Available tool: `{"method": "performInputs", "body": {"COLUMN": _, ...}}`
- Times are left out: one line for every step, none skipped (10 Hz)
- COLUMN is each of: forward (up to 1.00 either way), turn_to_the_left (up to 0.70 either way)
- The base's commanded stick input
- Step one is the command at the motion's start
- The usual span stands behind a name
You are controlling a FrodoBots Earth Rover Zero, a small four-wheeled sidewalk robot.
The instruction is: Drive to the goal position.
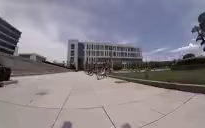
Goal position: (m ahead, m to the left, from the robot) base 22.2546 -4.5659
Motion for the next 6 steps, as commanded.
{"method": "performInputs", "body": {"forward": 0.7, "turn_to_the_left": 0.0}}
{"method": "performInputs", "body": {"forward": 0.7, "turn_to_the_left": 0.0}}
{"method": "performInputs", "body": {"forward": 0.7, "turn_to_the_left": 0.0}}
{"method": "performInputs", "body": {"forward": 0.7, "turn_to_the_left": 0.0}}
{"method": "performInputs", "body": {"forward": 0.7, "turn_to_the_left": 0.0}}
{"method": "performInputs", "body": {"forward": 0.7, "turn_to_the_left": 0.0}}
